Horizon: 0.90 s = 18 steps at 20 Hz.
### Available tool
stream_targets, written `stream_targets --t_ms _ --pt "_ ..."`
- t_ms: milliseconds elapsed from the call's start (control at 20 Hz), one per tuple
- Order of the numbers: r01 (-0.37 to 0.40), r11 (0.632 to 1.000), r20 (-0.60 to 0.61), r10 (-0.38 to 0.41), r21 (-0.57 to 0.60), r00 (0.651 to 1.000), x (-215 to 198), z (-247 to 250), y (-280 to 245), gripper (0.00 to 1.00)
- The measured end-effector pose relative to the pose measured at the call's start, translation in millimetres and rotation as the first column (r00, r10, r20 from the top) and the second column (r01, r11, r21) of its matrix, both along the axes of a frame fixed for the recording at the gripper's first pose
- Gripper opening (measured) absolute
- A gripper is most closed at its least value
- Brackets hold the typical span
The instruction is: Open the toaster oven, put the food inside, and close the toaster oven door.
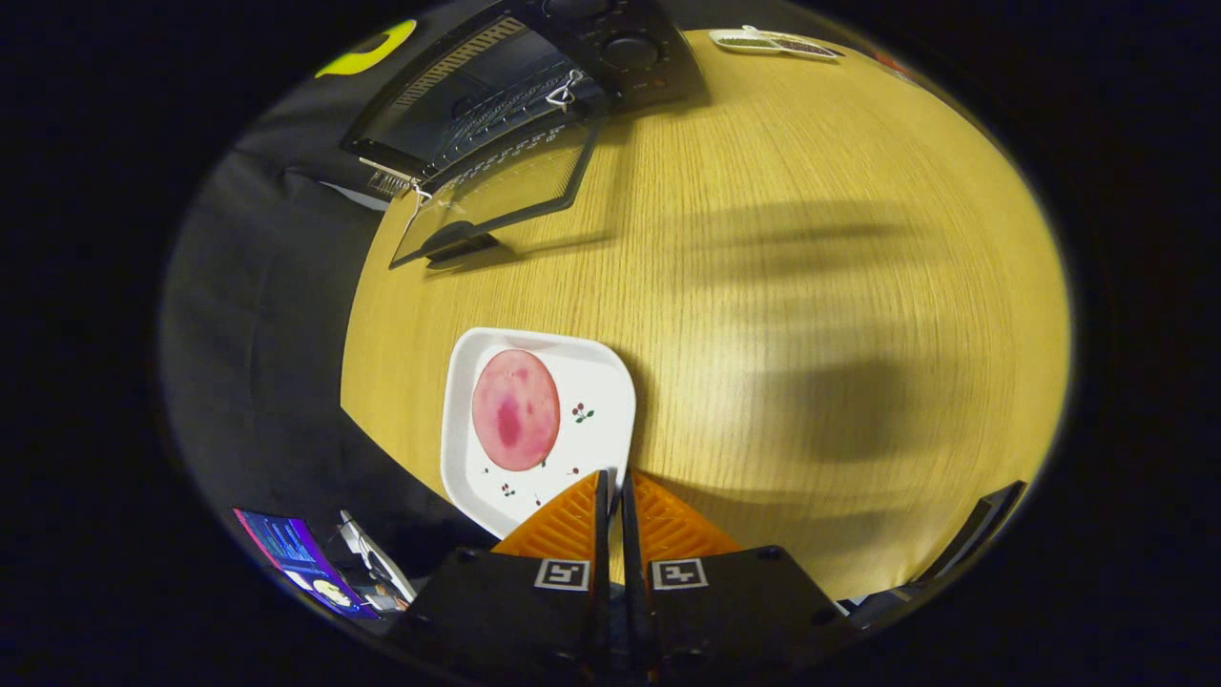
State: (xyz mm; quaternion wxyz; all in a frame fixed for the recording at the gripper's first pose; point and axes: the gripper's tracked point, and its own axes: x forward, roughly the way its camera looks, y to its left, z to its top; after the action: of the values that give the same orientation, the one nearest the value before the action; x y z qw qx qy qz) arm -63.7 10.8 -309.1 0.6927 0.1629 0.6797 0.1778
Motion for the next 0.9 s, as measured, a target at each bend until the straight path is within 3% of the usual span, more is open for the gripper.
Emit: stream_targets --t_ms 50,100,450,900 --pt "0.031 1.0 -0.004 -0.031 0.005 1.0 0.3 9.7 -3.2 0.1" --pt "0.028 1.0 -0.011 -0.028 0.01 1.0 -0.5 -2.6 4.2 0.02" --pt "0.091 0.993 0.031 -0.093 0.07 0.995 -0.9 15.0 22.4 0.02" --pt "0.254 0.952 0.072 -0.269 0.171 0.96 6.7 53.7 59.9 0.02"
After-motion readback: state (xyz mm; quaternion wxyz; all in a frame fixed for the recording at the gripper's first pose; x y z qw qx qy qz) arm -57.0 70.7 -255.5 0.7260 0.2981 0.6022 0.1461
